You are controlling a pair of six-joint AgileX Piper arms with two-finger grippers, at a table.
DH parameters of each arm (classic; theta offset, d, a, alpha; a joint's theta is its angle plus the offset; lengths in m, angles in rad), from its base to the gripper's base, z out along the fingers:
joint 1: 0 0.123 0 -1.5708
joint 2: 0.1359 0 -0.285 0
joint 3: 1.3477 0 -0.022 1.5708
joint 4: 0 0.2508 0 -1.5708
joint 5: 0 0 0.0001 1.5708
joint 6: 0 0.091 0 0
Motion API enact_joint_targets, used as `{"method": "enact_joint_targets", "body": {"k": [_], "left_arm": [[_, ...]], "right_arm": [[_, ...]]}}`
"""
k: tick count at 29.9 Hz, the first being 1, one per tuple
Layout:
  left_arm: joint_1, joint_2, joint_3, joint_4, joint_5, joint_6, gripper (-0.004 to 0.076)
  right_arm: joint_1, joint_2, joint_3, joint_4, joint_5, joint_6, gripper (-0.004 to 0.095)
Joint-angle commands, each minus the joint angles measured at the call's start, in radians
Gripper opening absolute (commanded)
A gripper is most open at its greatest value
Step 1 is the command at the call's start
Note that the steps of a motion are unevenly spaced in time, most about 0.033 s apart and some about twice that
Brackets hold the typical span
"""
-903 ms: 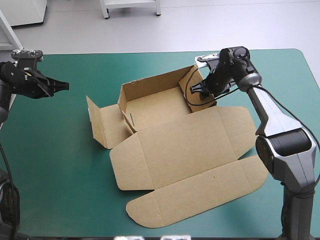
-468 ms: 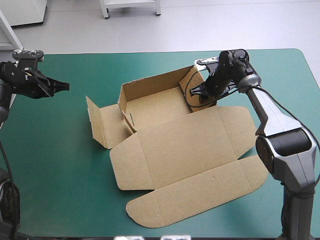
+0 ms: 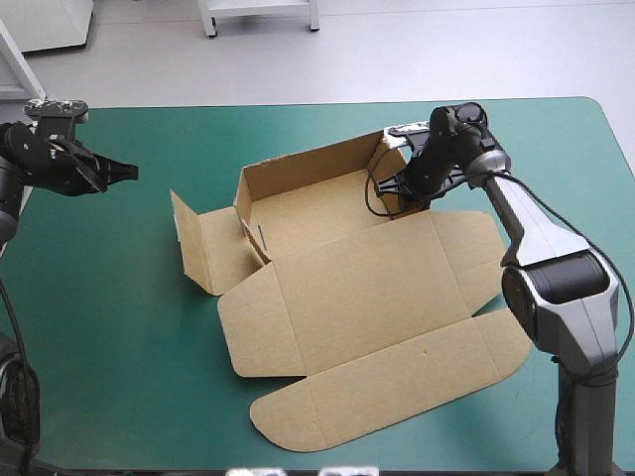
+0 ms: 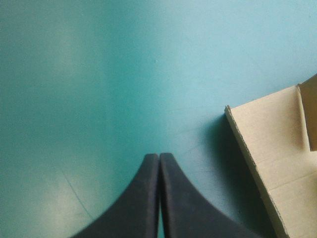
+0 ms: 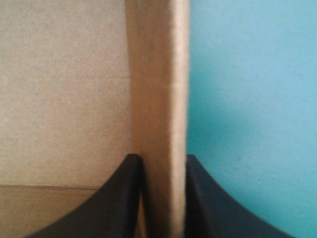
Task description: Fold the box
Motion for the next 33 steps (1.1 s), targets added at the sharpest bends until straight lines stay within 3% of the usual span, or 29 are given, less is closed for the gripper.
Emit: {"method": "enact_joint_targets", "body": {"k": [1,11,21,27,33], "left_arm": [[0.000,-0.035,-0.029,-0.023,-0.035,0.003,-0.0008],[0.000,-0.035,-0.029,-0.012,-0.032,0.003,-0.0008],[0.000,-0.035,-0.029,-0.004,-0.067,0.003,-0.0008],[0.000,-0.016,-0.029,-0.036,-0.088,0.001,-0.0008],[0.000,0.039,-0.029,-0.223,-0.087,0.068,-0.0008]], "right_arm": [[-0.003,-0.065,-0.049,0.005,0.006,-0.011,-0.0007],[-0.003,-0.091,-0.155,-0.039,0.006,-0.017,0.0000],[-0.092,-0.255,-0.160,-0.035,0.007,-0.027,0.0000],[-0.180,-0.400,-0.160,0.090,0.007,-0.050,0.0000],[-0.217,-0.516,-0.160,0.154,0.007,-0.073,0.0000]]}}
